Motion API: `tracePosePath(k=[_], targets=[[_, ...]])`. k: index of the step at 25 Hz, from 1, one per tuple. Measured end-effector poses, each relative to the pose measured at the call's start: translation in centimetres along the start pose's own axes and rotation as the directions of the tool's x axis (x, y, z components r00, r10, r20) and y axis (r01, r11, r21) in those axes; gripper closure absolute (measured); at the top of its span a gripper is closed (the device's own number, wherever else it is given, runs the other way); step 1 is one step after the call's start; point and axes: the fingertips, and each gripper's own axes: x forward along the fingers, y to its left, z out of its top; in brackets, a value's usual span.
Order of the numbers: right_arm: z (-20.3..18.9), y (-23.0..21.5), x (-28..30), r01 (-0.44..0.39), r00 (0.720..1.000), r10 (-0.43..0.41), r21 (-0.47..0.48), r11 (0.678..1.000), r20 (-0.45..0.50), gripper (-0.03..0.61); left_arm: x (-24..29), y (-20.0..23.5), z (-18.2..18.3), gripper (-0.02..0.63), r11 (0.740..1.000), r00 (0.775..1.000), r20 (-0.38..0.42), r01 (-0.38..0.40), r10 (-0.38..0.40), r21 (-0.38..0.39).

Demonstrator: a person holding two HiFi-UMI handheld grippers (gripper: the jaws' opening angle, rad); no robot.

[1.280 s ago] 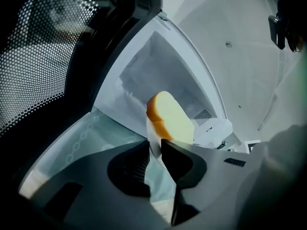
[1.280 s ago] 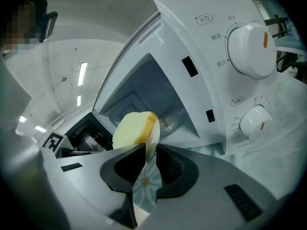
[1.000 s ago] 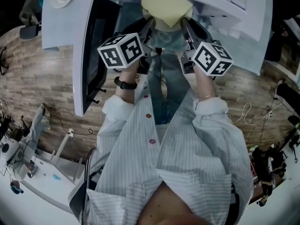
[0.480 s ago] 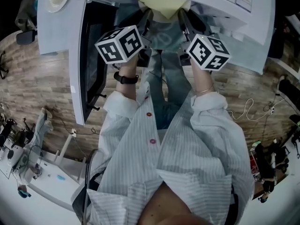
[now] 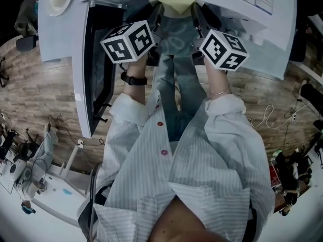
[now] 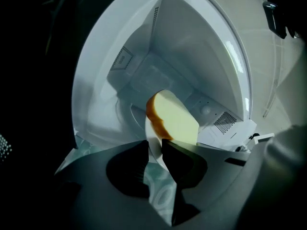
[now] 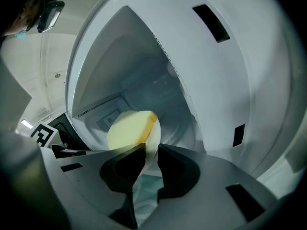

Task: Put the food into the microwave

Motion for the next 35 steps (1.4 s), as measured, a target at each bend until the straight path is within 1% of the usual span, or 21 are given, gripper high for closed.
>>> tracePosePath(k=[7,14,18,23,30,35], targets=[[-0.2,-0.2,1.6,0.033,0.999,-0.033,0.002,0.999,-0.003,0.495,1.0,1.2,0.8,0.532,1.000,1.000,0.009,-0.009,0.009,0.022],[0.0,0.0,2.9,0.069,0.998,-0.069,-0.011,0.998,-0.011,0.491,1.3,1.9,1.7,0.532,0.998,0.999,0.026,-0.034,0.033,0.054],[0.2,0.2,3.6,0.073,0.997,-0.073,-0.014,0.997,-0.019,0.488,1.3,2.3,2.1,0.531,0.995,0.998,0.025,-0.062,0.060,0.072],[0.6,0.1,4.1,0.080,0.997,-0.080,-0.014,0.997,-0.010,0.486,1.8,2.4,2.8,0.525,0.986,0.995,0.013,-0.102,0.101,0.135],[1.1,0.0,4.5,0.081,0.997,-0.081,-0.016,0.997,0.005,0.483,2.3,2.5,3.5,0.520,0.981,0.994,0.033,-0.106,0.102,0.162],[1.0,0.1,4.4,0.081,0.997,-0.081,-0.025,0.996,0.014,0.479,2.3,2.7,3.6,0.517,0.980,0.993,0.042,-0.113,0.108,0.164]])
